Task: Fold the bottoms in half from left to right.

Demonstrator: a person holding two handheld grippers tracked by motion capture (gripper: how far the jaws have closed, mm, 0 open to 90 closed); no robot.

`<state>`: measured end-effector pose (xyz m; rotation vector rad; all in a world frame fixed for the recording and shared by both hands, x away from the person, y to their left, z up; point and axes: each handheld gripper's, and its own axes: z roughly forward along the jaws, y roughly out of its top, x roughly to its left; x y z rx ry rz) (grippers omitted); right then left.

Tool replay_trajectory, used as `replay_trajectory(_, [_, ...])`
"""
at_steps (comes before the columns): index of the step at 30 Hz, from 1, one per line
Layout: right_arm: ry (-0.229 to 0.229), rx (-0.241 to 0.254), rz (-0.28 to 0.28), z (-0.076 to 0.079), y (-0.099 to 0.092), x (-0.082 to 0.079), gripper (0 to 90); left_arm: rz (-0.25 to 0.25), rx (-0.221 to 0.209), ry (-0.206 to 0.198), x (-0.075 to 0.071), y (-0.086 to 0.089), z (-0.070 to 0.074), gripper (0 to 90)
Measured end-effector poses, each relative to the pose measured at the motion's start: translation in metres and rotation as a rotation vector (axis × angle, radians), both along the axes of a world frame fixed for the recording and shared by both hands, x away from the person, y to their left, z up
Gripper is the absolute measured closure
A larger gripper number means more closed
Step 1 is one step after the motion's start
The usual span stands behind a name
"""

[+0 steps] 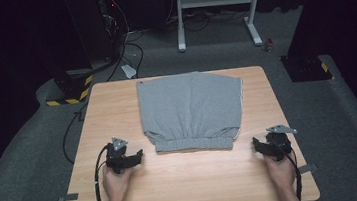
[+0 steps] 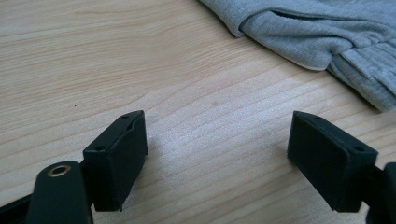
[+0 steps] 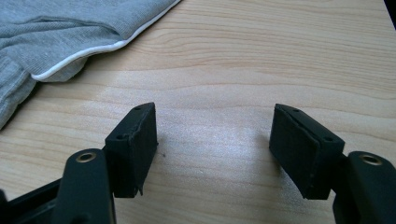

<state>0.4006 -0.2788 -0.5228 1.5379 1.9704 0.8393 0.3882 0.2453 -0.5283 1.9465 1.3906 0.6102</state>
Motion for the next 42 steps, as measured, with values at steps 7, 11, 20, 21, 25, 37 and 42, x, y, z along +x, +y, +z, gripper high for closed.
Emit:
replay_trajectory(7, [0.0,-0.001,0.0,0.0,0.0,0.0,31.9,0.006,0.004,-0.003,0.0,0.0,0.0,20.7])
replay_trajectory(11, [0.0,-0.001,-0.001,0.0,0.0,-0.001,31.9,0.009,0.005,-0.005,0.0,0.0,0.0,20.8])
replay_trajectory(20, [0.001,0.0,-0.006,0.0,0.001,-0.001,32.5,0.011,0.006,-0.003,0.0,0.0,0.0,21.2])
replay_trajectory(21, [0.001,0.0,-0.006,0.0,0.001,-0.001,32.5,0.011,0.006,-0.003,0.0,0.0,0.0,21.4])
replay_trajectory(25, [0.001,-0.001,-0.011,0.0,0.001,-0.001,32.8,0.043,0.005,-0.007,0.0,-0.003,0.0,22.5])
replay_trajectory(37, [-0.01,0.085,-0.026,0.002,0.002,-0.005,44.1,0.034,-0.007,-0.001,-0.001,-0.005,0.002,29.2])
replay_trajectory(42, [-0.034,0.087,0.005,0.006,0.004,-0.008,48.7,0.0,-0.019,0.003,0.003,-0.017,0.005,29.1])
